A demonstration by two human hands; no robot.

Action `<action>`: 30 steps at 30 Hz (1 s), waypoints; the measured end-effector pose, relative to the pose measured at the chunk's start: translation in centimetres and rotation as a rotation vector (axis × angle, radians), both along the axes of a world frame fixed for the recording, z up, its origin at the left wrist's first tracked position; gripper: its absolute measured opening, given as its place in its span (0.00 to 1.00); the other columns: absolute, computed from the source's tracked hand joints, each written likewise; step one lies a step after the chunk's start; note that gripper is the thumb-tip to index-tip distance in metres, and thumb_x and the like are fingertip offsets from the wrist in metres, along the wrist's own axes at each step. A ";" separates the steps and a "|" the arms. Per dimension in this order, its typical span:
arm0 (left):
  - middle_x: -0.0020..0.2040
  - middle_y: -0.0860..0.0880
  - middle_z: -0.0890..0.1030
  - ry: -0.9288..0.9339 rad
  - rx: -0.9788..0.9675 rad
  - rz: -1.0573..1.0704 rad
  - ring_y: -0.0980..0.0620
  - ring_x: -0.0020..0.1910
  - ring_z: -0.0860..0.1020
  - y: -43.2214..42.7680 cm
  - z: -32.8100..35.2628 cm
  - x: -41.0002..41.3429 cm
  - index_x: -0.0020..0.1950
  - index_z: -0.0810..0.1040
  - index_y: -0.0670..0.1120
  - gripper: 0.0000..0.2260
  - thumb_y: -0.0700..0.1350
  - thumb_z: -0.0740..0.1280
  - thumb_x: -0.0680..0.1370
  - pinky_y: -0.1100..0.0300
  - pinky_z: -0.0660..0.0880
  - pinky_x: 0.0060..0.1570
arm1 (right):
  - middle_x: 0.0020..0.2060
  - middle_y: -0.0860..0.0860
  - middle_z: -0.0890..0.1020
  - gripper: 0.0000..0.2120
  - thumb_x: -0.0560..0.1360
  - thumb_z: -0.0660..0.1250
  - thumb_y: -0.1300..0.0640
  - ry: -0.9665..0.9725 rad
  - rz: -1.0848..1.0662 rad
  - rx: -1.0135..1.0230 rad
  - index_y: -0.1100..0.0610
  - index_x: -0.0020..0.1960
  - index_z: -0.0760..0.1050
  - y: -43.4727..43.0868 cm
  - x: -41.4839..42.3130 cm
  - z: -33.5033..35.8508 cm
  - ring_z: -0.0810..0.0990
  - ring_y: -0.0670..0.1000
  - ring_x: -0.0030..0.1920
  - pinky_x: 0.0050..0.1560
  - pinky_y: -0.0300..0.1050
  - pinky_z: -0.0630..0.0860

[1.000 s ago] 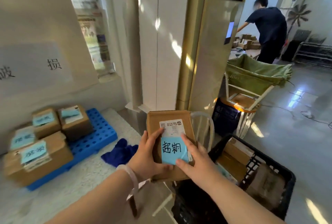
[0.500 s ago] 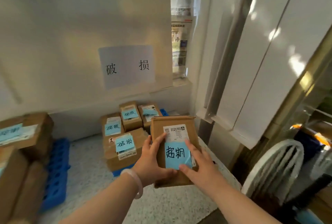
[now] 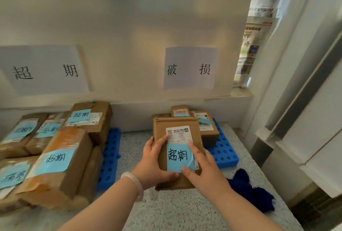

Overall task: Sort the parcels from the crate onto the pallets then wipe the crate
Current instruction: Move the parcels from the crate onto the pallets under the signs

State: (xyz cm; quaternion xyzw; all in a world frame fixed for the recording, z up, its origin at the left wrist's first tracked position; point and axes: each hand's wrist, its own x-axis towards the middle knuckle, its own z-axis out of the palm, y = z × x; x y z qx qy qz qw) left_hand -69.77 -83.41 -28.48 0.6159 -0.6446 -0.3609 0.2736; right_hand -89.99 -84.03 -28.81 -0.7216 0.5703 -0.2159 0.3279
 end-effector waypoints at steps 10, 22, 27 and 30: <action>0.76 0.59 0.43 0.006 -0.046 0.303 0.52 0.75 0.55 5.2 1.8 6.2 0.73 0.47 0.70 0.50 0.52 0.80 0.66 0.56 0.63 0.71 | 0.74 0.46 0.56 0.35 0.74 0.65 0.35 -0.005 0.262 -0.058 0.17 0.62 0.39 -0.1 7.6 1.0 0.60 0.50 0.74 0.67 0.54 0.73; 0.78 0.57 0.47 -0.072 -0.238 0.457 0.48 0.77 0.52 8.1 7.6 17.2 0.70 0.46 0.74 0.49 0.55 0.79 0.66 0.43 0.59 0.75 | 0.70 0.46 0.60 0.36 0.76 0.62 0.36 -0.060 0.416 -0.260 0.29 0.75 0.43 0.2 18.8 7.2 0.65 0.48 0.69 0.54 0.42 0.72; 0.75 0.60 0.52 0.008 -0.254 0.465 0.47 0.73 0.60 8.8 9.3 25.5 0.65 0.48 0.81 0.48 0.61 0.78 0.58 0.42 0.68 0.69 | 0.72 0.50 0.60 0.36 0.75 0.62 0.33 -0.062 0.418 -0.283 0.29 0.75 0.42 0.5 27.0 9.3 0.64 0.51 0.71 0.65 0.55 0.73; 0.74 0.60 0.53 -0.002 -0.238 0.461 0.48 0.73 0.60 9.6 9.6 31.2 0.63 0.49 0.82 0.47 0.57 0.80 0.61 0.42 0.68 0.70 | 0.74 0.51 0.59 0.36 0.75 0.61 0.33 -0.061 0.421 -0.259 0.28 0.74 0.42 1.8 32.7 9.5 0.65 0.53 0.72 0.64 0.56 0.75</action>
